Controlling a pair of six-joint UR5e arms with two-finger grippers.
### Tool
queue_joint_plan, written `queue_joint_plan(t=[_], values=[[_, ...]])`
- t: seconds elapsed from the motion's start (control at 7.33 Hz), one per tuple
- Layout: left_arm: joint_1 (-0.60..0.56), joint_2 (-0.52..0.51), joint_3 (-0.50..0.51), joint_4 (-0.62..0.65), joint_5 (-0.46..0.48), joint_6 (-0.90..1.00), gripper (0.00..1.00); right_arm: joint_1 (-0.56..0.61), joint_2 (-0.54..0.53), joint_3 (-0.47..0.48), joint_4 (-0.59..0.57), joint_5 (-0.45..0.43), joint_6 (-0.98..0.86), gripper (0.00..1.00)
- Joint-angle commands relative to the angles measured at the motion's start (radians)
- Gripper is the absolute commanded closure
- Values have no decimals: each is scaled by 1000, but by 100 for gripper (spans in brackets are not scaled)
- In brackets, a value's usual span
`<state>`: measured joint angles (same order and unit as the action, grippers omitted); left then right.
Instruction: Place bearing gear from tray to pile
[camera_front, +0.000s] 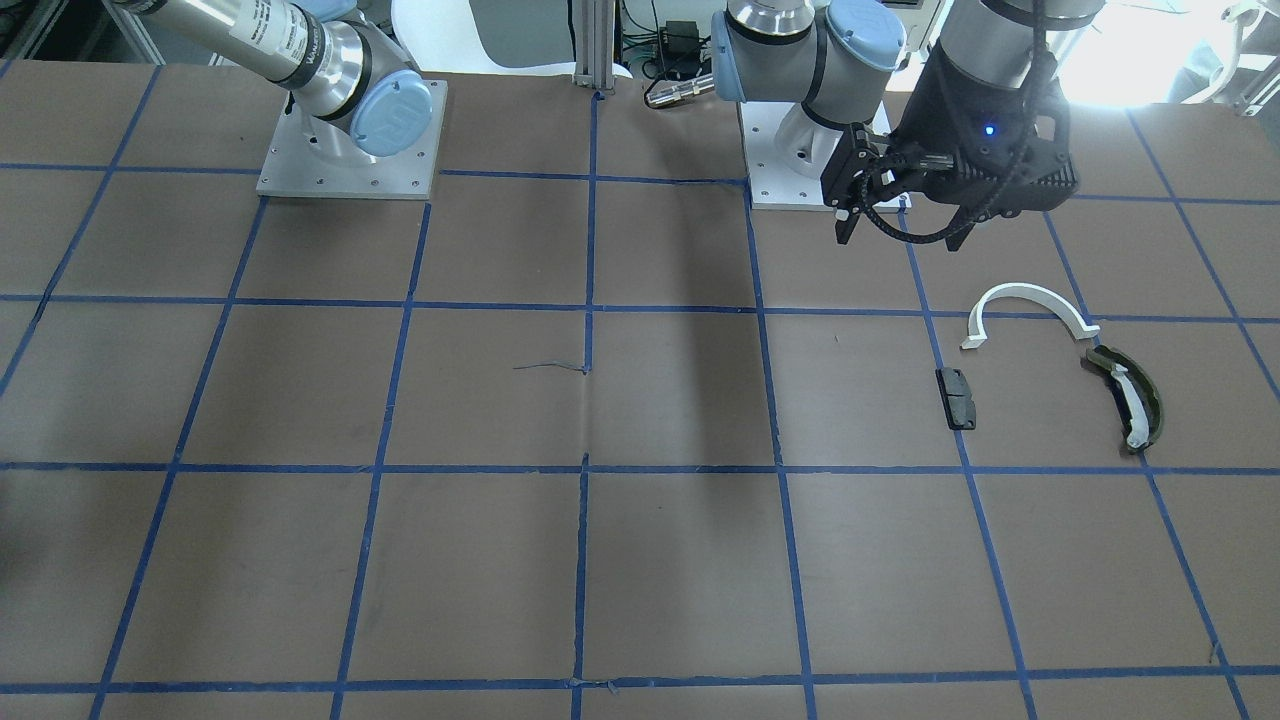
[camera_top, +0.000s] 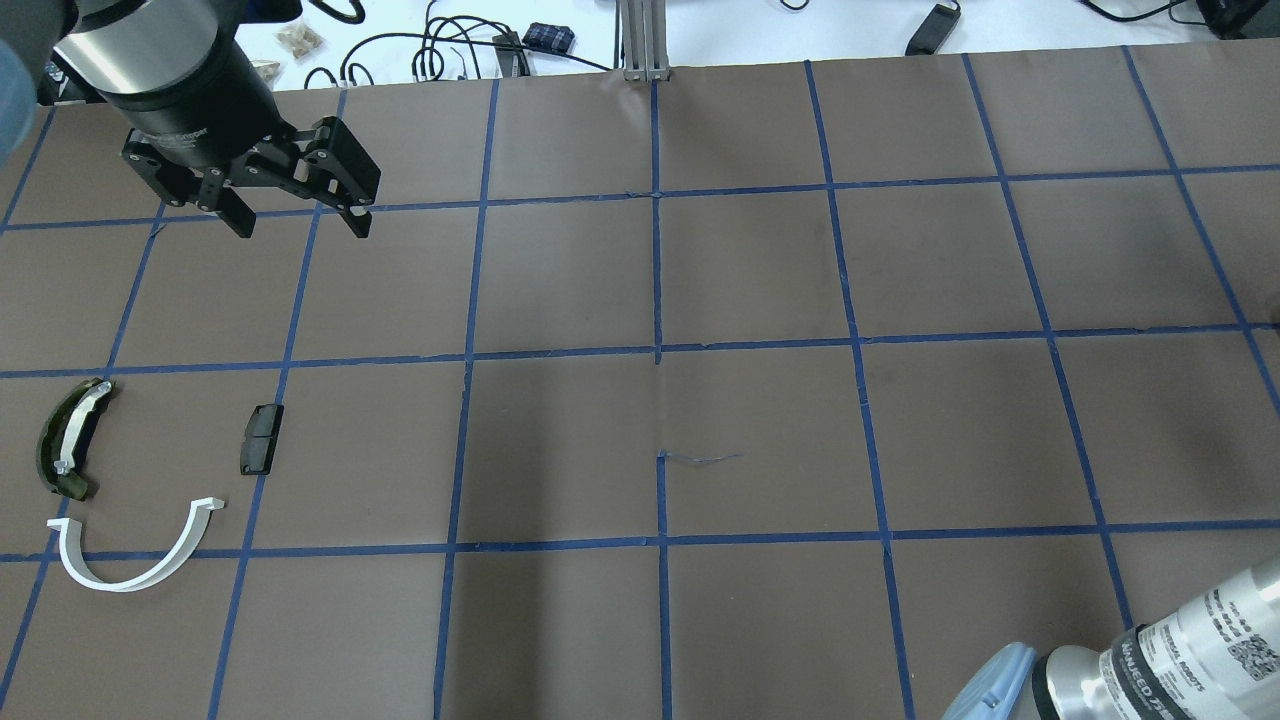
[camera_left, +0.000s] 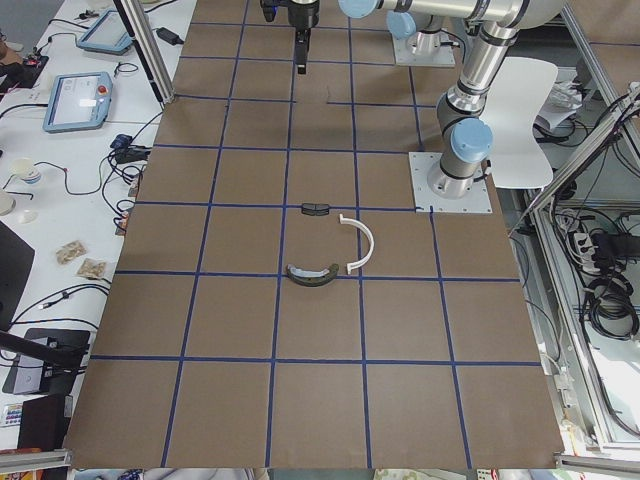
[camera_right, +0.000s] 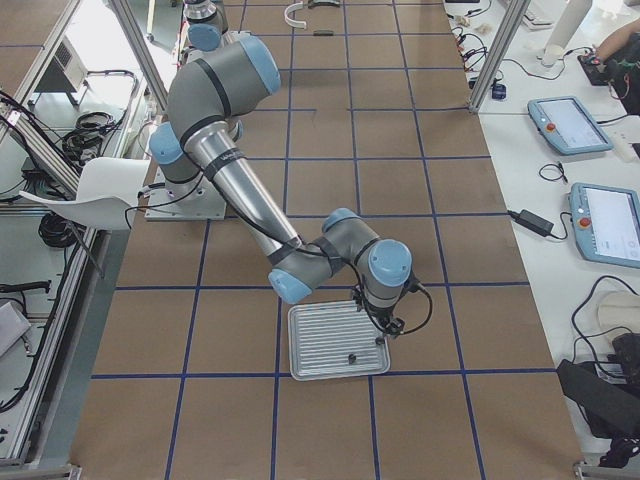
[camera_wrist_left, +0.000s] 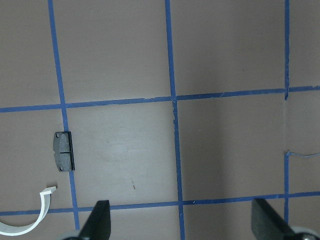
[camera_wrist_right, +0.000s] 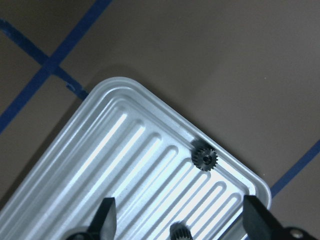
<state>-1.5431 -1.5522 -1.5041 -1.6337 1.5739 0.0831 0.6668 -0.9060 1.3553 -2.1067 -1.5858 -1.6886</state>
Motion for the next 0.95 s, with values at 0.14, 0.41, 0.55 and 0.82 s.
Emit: queue_joint_plan(t=[0.14,0.41,0.55,0.82], values=[[0,-3,1,0,0,1,0,-52,61,2,-71,-11,-150,22],[0,1,1,0,0,1,0,-75,94,-2,-75,-8,-198,22],[0,0,2,2,0,3,0,-90,95,-2,-87,-13,-203,22],[0,1,2,0,1,3,0,-90,95,4,-87,-13,-200,40]])
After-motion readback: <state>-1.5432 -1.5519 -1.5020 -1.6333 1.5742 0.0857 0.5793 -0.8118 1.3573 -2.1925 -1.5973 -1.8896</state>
